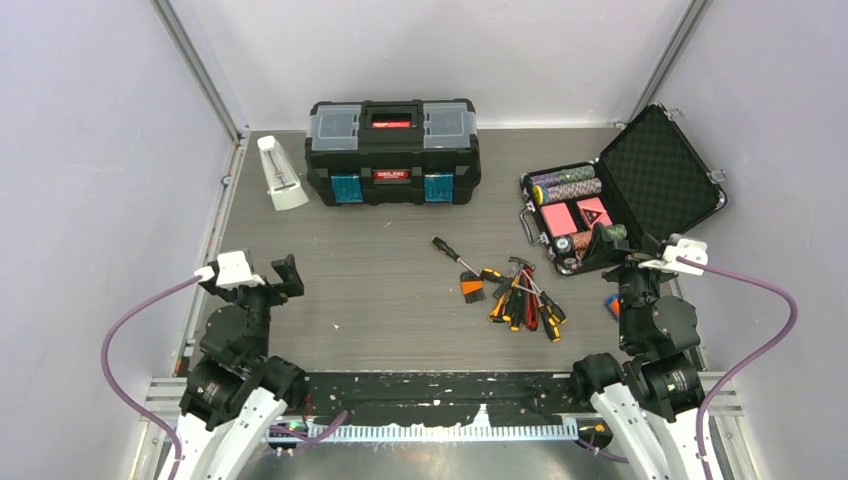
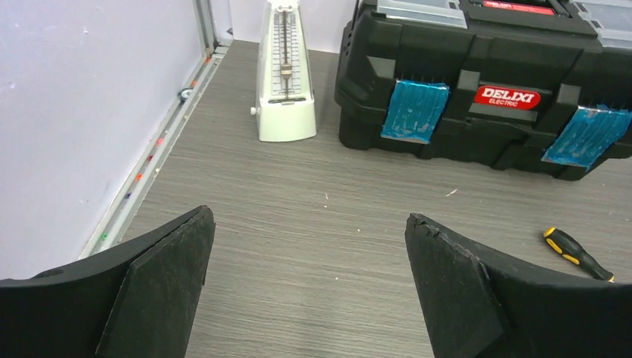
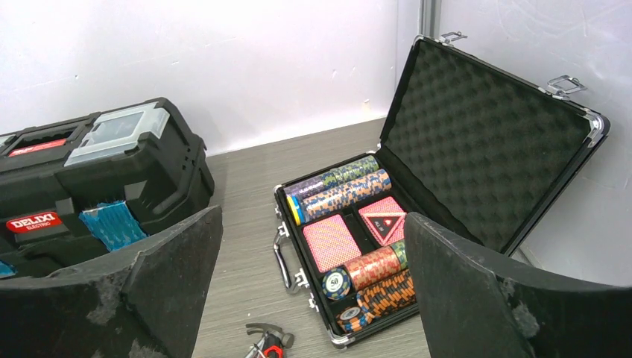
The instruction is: Pack the tool kit
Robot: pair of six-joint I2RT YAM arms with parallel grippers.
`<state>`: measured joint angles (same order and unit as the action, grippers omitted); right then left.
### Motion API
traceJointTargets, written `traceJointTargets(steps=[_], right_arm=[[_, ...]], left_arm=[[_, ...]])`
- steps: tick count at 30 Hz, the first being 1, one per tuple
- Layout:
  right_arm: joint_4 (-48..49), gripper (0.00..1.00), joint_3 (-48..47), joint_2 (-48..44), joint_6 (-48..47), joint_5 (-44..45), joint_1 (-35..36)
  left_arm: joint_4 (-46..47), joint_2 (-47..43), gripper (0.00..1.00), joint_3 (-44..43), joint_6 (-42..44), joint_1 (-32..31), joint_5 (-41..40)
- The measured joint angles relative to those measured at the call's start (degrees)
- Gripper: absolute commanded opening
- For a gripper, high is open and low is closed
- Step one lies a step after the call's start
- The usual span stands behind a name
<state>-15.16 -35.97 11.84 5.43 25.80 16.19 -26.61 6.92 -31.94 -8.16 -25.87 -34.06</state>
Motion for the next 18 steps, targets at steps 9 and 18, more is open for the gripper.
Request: traceJointTargets(steps=[9, 18], right_arm=[[-0.7, 0.95, -1.1, 3.3, 0.9, -1.7, 0.0], [-2.2, 0.95, -10.5, 24.5, 4.5, -13.3, 0.0]], left_arm=[[0.0, 8.5, 1.0, -2.2, -0.4, 0.0, 6.8], [-0.7, 28.3, 1.0, -19.0, -3.2, 0.0, 16.5]])
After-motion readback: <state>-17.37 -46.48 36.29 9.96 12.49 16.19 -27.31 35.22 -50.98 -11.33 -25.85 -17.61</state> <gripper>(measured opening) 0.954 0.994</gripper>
